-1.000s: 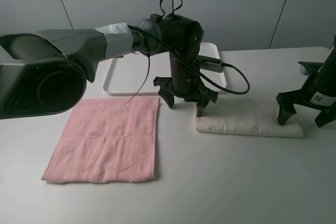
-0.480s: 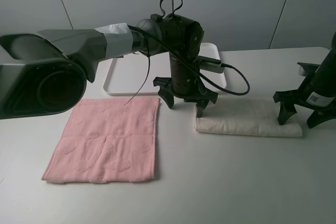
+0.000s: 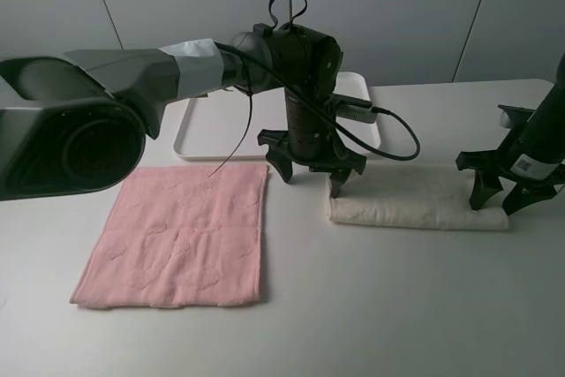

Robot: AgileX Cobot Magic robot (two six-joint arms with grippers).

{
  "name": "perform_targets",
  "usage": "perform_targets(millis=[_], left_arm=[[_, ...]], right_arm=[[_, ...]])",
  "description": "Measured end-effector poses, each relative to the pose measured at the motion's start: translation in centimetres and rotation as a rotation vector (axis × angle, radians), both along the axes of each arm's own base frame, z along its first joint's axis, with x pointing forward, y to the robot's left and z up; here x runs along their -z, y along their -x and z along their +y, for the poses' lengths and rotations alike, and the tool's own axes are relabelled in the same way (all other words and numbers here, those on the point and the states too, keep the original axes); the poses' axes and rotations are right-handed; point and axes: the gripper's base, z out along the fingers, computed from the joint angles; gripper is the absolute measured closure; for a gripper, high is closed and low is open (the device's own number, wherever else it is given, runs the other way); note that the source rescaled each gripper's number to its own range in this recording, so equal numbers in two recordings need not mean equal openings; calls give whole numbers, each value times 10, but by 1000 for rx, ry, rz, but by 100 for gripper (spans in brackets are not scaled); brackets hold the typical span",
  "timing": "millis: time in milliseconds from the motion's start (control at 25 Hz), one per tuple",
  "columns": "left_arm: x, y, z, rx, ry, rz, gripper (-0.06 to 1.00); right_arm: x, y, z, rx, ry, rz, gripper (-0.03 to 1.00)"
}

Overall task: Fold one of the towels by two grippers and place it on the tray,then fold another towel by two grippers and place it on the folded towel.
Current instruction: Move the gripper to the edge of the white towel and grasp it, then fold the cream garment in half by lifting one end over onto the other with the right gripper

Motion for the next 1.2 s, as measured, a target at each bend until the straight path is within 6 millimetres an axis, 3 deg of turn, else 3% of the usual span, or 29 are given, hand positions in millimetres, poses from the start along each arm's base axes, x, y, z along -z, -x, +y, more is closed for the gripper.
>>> perform_targets(millis=[120,360,720,1200], left_arm=[[0,0,0,0,0,0,-5],[0,0,0,0,0,0,-5],[0,-1,1,5,-13,-13,-5],[0,-2,2,54,-21,-21,-5]], right_arm=[[0,0,1,12,-11,-2,58],[1,-1,4,3,-49,-7,93],[-5,-1,6,-64,-66,-36,94],[-65,11,19,25,-192,-100,94]])
